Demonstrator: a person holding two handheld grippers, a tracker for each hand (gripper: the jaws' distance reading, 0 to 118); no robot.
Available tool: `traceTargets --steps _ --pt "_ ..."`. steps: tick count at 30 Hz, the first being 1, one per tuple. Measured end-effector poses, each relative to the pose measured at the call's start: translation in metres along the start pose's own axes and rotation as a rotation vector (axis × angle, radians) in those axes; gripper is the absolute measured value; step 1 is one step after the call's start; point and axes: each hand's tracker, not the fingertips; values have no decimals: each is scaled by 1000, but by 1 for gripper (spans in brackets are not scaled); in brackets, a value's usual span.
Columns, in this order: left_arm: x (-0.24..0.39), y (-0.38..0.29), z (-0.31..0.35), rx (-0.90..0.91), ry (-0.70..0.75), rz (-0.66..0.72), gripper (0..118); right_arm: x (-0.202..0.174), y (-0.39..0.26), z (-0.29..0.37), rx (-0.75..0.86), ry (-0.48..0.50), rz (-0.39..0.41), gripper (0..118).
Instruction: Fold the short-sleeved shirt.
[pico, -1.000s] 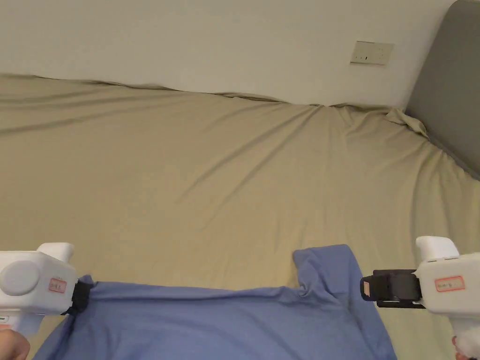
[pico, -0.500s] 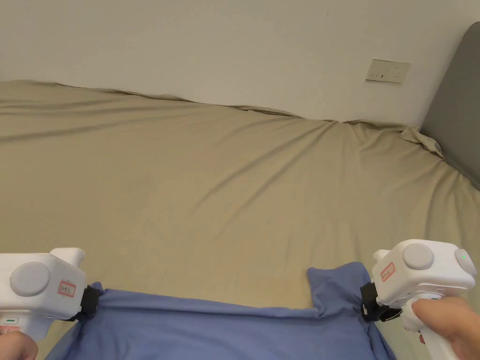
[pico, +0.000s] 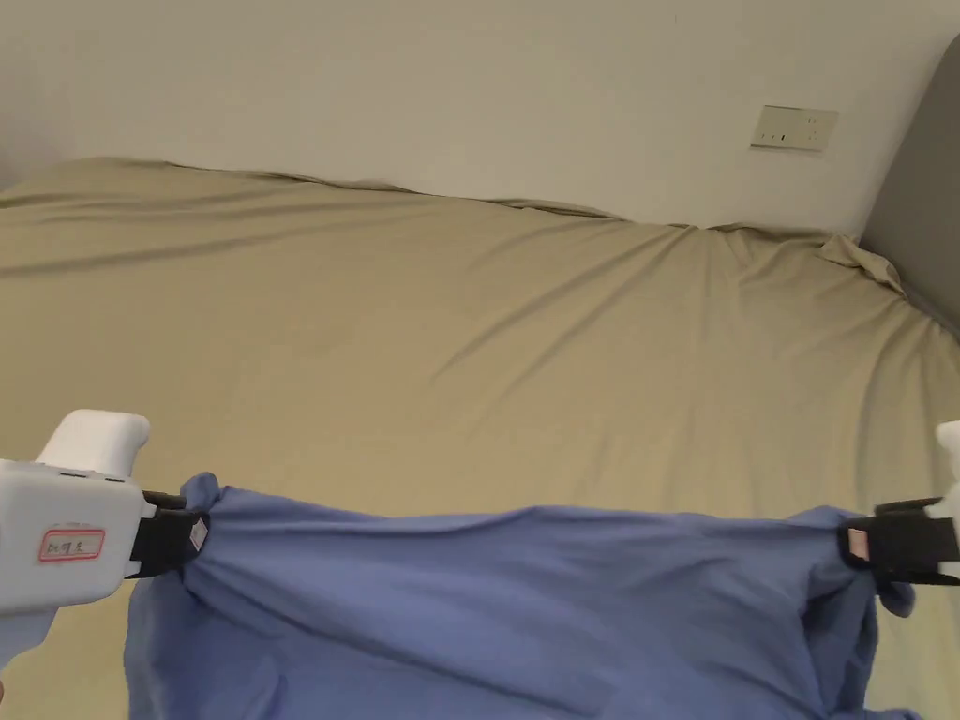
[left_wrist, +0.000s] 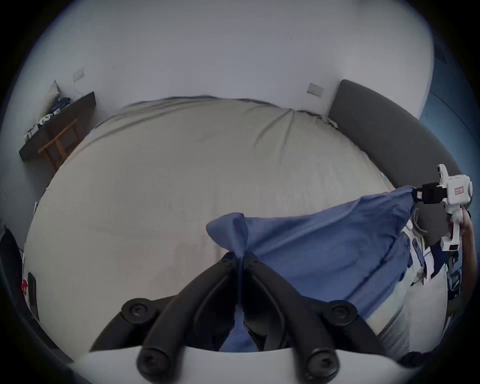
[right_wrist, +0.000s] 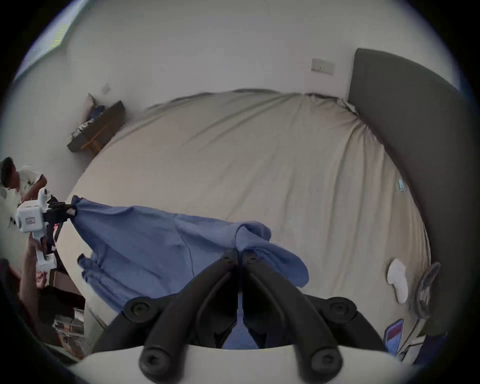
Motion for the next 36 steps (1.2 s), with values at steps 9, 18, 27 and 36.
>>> traceTargets --steps 9,18,27,36 --pt "-6 -123 37 -93 -45 66 1 4 -132 42 -64 4 -56 3" --pt "-30 -194 -3 -149 -83 246 12 28 -210 -6 -148 -43 -165 4" --pt "-17 -163 72 81 -64 309 105 3 -194 61 59 -23 -157 95" --pt "68 -120 89 343 123 78 4 -73 -147 83 322 -165 -9 5"
